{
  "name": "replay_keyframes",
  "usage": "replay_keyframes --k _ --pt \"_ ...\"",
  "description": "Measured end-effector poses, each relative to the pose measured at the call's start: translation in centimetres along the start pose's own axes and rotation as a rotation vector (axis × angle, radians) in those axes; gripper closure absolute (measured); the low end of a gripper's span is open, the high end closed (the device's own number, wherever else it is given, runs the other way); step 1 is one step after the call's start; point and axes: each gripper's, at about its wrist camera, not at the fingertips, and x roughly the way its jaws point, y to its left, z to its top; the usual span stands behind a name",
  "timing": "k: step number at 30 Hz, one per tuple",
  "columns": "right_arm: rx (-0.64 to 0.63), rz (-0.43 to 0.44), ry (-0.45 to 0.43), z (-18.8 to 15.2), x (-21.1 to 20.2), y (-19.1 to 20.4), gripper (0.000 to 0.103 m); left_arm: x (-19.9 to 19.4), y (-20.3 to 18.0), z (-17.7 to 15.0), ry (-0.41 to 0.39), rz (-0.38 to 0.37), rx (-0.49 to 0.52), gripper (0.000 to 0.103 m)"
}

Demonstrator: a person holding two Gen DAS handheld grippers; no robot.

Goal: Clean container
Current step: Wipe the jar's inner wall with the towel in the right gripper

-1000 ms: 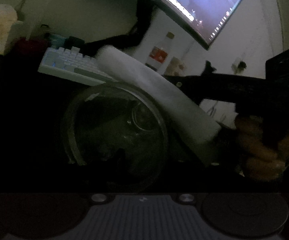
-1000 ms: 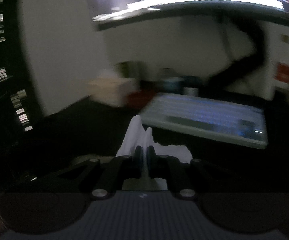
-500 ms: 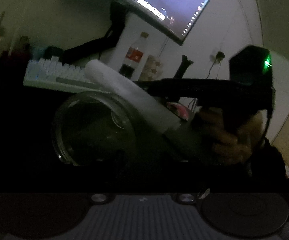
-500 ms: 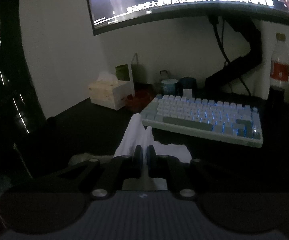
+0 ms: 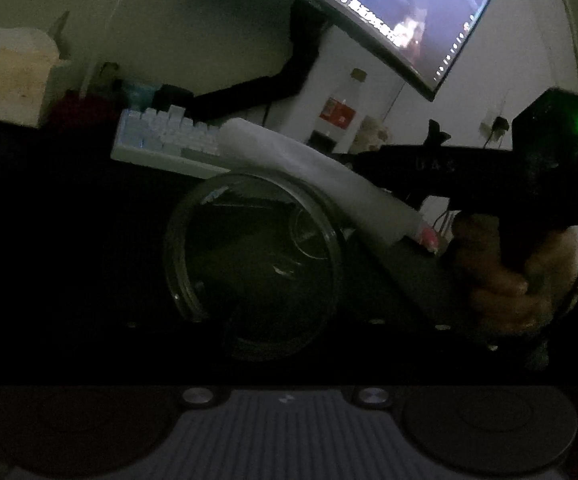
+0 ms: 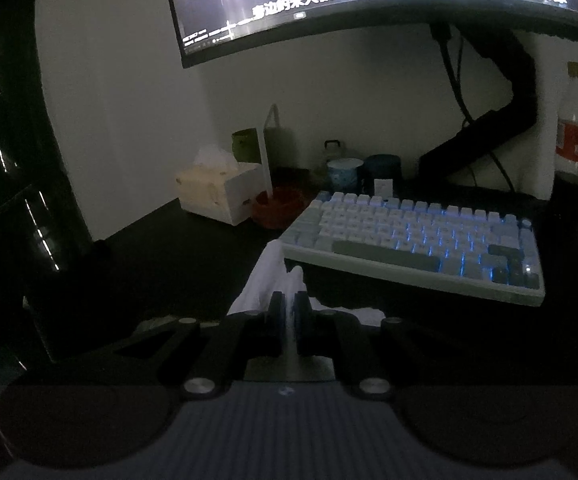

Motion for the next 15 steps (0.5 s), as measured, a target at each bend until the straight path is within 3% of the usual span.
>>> replay_keyframes --k 6,11,15 --pt "-0.050 0.062 -0.022 -1.2 -2.0 0.9 0.095 0.2 -0.1 -0.2 -0.011 -0.006 0.023 0.050" --pt "0.058 0.005 -0.004 -0.3 -1.2 -1.7 0.095 -0.2 1.1 0.3 0.000 -0.028 -0.017 0.046" --pt "-0.005 0.062 -0.028 -0.9 -1.3 0.2 0.095 -0.4 0.6 0.5 0.018 0.002 -0.011 0.044"
